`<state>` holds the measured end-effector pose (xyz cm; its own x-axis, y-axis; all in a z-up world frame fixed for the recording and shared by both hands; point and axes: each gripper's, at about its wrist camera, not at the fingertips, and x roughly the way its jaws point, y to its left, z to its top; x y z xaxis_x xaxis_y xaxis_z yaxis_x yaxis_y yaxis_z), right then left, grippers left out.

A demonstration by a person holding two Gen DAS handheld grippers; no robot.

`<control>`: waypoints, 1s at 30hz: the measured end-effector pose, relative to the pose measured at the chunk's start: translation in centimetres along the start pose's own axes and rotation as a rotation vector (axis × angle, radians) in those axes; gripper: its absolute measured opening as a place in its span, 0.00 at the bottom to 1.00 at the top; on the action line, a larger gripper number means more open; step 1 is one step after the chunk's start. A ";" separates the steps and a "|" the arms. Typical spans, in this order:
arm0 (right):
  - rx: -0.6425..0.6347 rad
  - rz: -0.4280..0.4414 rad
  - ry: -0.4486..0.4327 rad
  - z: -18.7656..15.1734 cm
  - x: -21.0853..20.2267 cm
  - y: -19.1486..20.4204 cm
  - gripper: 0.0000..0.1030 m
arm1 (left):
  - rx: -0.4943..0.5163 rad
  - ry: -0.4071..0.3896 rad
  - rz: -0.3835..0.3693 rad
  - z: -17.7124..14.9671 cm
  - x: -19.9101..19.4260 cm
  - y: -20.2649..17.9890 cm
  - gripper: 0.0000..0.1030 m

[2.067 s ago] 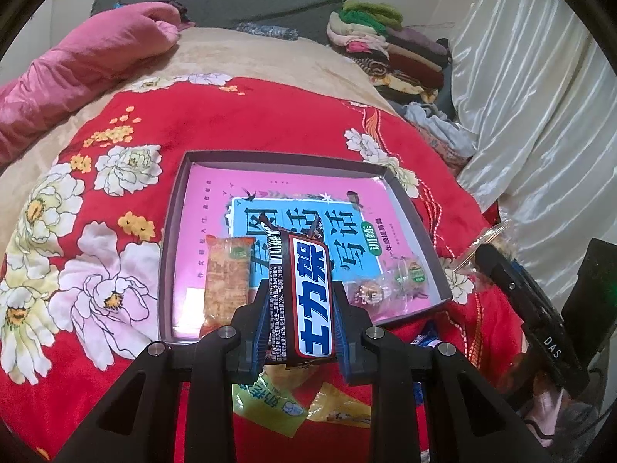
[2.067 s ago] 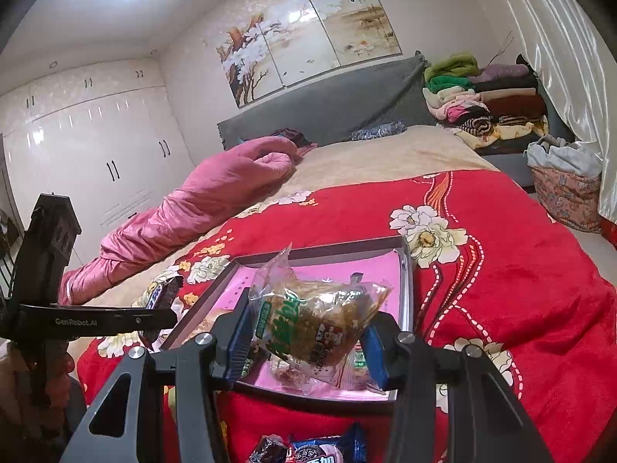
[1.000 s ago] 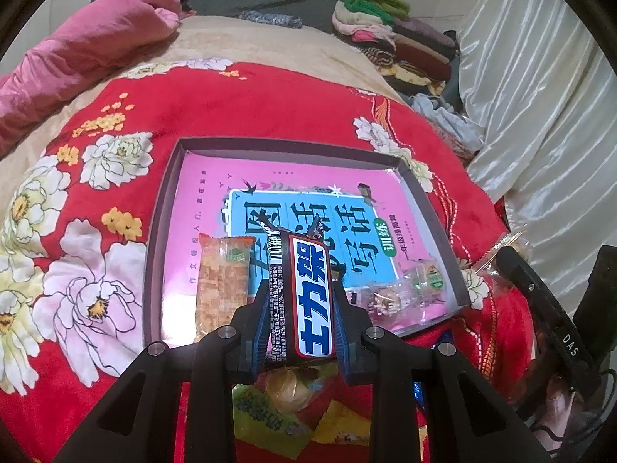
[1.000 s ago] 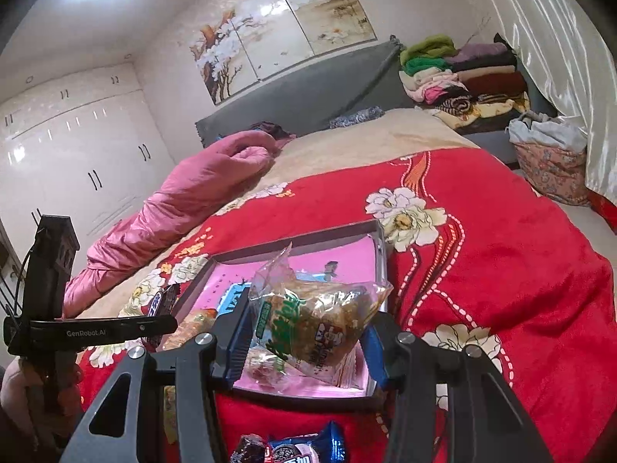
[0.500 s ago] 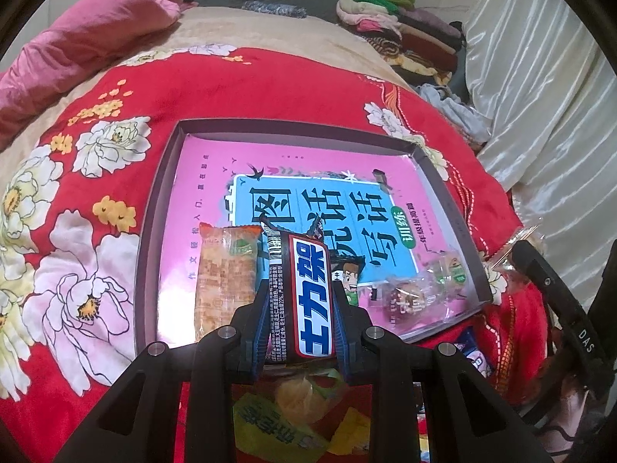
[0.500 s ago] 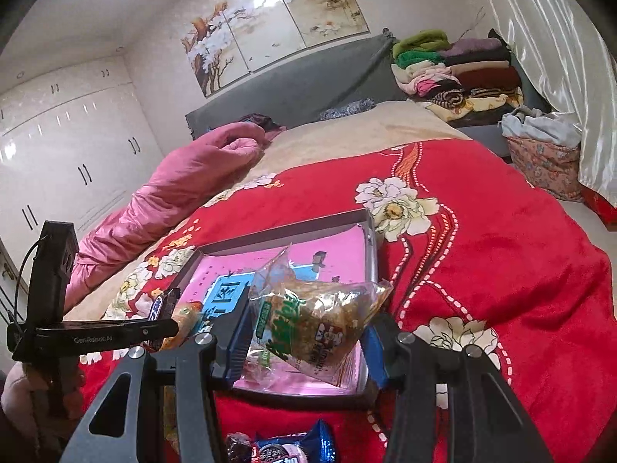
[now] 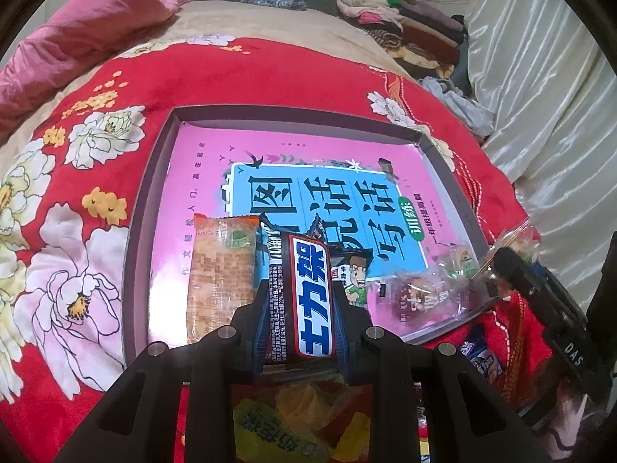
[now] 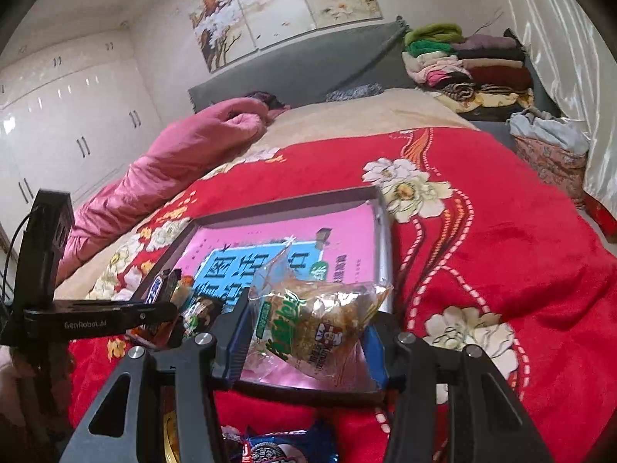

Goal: Organize snacks

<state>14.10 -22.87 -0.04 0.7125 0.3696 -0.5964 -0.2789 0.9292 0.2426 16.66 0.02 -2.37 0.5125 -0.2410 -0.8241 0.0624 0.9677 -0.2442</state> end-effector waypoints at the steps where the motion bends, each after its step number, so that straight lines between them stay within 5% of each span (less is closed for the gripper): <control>1: -0.006 0.001 0.005 -0.1 0.2 0.1 0.49 | 0.000 0.001 0.000 0.0 0.0 0.0 0.28; 23: -0.023 0.074 0.065 -0.9 1.9 1.3 0.49 | -0.003 0.007 -0.013 0.0 0.5 0.2 0.28; 30: -0.049 0.009 0.078 -1.1 2.1 1.4 0.50 | 0.003 0.008 -0.010 -0.1 0.6 0.0 0.28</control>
<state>14.53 -20.81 -1.80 0.6577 0.3760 -0.6527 -0.3176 0.9242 0.2123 16.91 -0.13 -2.95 0.5054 -0.2511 -0.8255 0.0698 0.9655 -0.2509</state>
